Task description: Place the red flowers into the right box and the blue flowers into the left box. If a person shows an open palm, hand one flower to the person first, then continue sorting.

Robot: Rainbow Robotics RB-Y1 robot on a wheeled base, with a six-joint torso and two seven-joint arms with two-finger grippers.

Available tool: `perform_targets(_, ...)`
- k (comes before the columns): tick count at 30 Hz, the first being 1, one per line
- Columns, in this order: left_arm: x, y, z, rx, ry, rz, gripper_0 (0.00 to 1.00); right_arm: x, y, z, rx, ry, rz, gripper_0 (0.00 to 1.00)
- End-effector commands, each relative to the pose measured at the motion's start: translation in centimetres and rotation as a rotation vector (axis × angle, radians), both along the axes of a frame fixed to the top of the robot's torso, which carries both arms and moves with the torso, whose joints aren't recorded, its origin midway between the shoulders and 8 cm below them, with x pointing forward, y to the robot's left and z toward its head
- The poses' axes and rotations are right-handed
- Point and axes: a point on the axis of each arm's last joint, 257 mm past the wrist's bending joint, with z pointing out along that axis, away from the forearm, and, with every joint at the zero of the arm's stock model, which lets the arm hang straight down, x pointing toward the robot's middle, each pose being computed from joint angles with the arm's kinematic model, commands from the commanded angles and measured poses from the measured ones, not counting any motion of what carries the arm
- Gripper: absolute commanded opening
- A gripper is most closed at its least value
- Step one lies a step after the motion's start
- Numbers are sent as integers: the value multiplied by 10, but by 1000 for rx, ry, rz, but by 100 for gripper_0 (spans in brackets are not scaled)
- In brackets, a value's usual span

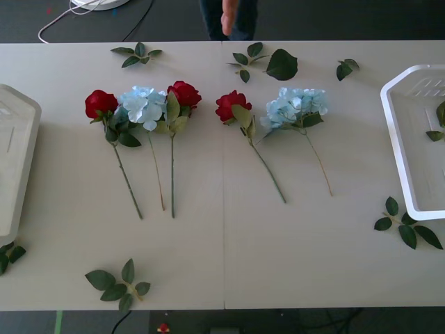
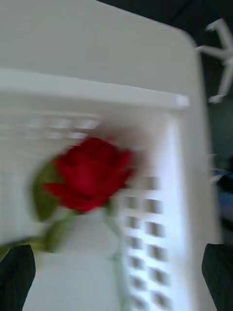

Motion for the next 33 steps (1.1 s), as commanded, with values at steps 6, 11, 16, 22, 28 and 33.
perform_targets(6,7,8,8,-6,-59,53,0,-7,96,16,243,-38,132,100)
perform_targets(11,19,4,7,36,-84,35,0,-27,158,7,270,-38,264,100)
perform_targets(16,20,3,9,28,-94,36,0,-52,221,-6,288,-65,392,100)
perform_targets(22,20,3,9,28,-94,36,0,-65,292,-24,360,-68,500,100)
perform_targets(28,20,3,9,28,-94,36,0,-57,358,-39,375,-52,591,100)
perform_targets(33,20,3,9,28,-94,36,0,-36,407,-52,360,-27,639,100)
